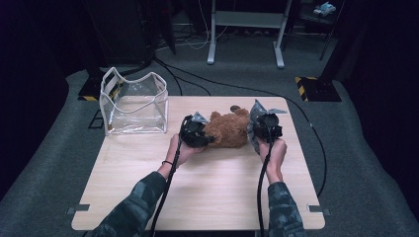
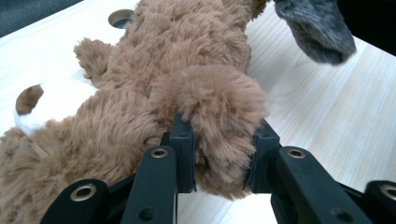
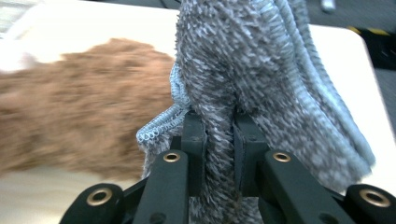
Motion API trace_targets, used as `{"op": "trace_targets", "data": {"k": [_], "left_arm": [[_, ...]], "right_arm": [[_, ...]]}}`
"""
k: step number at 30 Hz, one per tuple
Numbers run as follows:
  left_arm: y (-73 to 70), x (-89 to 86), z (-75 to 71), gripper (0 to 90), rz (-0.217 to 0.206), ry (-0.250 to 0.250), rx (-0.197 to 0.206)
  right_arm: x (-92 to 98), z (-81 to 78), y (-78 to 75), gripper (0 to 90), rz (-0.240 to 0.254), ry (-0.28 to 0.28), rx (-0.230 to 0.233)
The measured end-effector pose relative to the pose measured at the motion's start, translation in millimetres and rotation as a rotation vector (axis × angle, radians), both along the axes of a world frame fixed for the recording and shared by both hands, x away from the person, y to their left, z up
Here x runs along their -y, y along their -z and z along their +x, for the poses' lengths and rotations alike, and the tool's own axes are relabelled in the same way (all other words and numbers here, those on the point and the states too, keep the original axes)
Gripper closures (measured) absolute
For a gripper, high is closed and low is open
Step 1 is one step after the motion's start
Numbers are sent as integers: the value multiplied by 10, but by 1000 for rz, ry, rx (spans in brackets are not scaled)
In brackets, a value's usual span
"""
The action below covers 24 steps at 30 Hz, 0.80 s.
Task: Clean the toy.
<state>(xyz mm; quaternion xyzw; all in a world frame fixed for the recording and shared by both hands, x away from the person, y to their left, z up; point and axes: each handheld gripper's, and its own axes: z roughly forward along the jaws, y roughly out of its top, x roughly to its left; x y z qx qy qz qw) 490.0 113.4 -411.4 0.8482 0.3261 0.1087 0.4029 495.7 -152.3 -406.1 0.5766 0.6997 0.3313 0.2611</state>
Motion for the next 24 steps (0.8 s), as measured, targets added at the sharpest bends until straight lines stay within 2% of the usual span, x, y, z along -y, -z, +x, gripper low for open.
{"op": "trace_targets", "data": {"k": [1,3,4,6,8,10,14,16,19,24], "left_arm": [[-3,4,2,695,-2,-3,-1],[-8,4,10,693,-2,1,-4],[-13,14,21,693,-9,1,-9],[-19,23,29,693,-1,10,-7],[-24,35,28,693,0,10,-10],[-26,35,25,693,-1,11,-18],[-29,5,37,693,10,23,-16],[-23,-2,32,693,1,17,-25],[-21,-22,37,693,3,24,-23],[-24,-32,43,692,7,26,-19]], "right_arm": [[-51,-42,-14,775,14,-18,11],[-168,-120,-23,775,37,-93,22],[-294,-165,-8,774,51,-140,25],[-424,-189,25,775,59,-196,27],[-589,-183,85,774,47,-247,2],[-691,-138,147,775,31,-252,-26],[-588,-28,200,776,46,-205,-44],[-493,-6,186,776,34,-159,-49],[-264,50,176,775,31,-74,-66],[59,110,152,774,35,39,-62]]}}
